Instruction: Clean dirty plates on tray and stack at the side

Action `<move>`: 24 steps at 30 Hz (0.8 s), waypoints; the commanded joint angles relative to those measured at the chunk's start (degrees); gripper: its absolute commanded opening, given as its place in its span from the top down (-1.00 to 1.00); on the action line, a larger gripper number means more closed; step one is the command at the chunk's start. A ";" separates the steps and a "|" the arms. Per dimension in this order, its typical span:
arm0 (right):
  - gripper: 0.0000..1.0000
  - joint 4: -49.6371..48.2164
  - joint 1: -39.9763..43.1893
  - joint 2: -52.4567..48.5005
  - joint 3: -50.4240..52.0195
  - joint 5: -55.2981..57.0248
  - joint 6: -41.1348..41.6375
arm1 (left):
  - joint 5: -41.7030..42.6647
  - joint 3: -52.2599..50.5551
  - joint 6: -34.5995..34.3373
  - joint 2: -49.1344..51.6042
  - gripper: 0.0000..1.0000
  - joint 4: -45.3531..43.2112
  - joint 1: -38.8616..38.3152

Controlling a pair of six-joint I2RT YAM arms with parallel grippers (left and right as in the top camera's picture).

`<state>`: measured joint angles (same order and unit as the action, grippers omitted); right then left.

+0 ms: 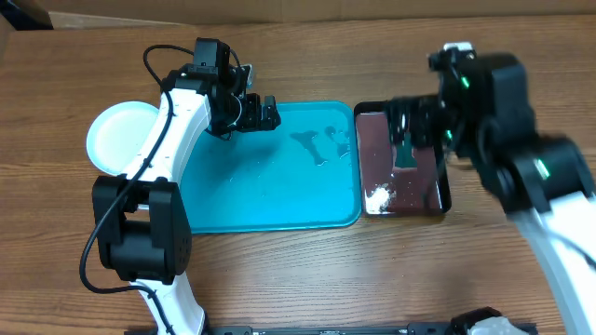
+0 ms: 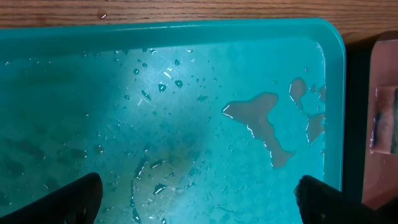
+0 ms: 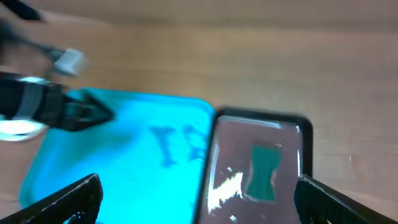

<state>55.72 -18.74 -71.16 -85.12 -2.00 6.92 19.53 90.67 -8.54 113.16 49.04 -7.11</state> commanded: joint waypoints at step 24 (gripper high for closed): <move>-1.00 -65.64 12.79 69.72 71.84 -0.90 -0.70 | 0.39 1.01 1.27 -0.44 -1.00 -0.02 -0.04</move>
<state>-6.35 -6.37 -5.06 -19.07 -1.19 5.80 19.53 90.67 -8.54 113.16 49.06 -7.11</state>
